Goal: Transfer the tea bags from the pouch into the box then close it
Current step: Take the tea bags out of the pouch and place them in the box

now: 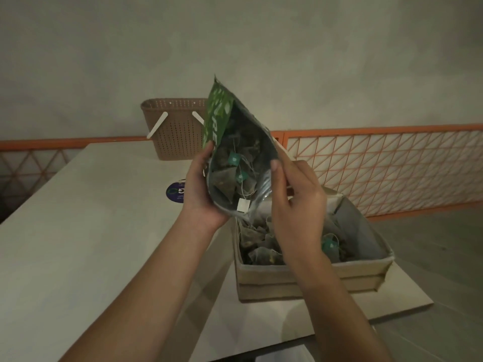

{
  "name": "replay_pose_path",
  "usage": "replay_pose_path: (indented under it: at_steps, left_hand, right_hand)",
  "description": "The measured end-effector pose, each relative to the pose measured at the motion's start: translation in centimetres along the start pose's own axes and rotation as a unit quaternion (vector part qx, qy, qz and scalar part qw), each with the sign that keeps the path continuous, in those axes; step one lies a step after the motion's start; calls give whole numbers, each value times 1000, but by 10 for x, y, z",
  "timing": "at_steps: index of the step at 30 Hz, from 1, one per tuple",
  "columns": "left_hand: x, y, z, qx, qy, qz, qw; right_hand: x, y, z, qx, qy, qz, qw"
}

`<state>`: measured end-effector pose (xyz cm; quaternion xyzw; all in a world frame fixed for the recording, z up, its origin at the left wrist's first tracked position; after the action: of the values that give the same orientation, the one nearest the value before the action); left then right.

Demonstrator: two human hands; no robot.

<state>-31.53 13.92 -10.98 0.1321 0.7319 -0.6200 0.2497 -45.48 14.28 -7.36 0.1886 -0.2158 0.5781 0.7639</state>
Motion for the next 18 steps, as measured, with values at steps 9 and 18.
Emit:
replay_pose_path:
  at_steps: [9, 18]
  left_hand:
    - [4, 4, -5, 12, 15, -10, 1000]
    - [4, 24, -2, -8, 25, -44, 999]
  right_hand:
    - [-5, 3, -4, 29, -41, -19, 999]
    - [4, 6, -14, 70, -85, 69, 991]
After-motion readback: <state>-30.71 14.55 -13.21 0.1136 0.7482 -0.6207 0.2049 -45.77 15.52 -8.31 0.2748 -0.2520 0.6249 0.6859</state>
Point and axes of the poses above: each hand's wrist, its own z-axis towards the middle knuckle, its own y-axis out of the back of the hand, x = y × z, the point moved 6 cm from there along z, towards the middle knuckle, and after that the axes turned 8 degrees about -x, right-handed, at the moved point
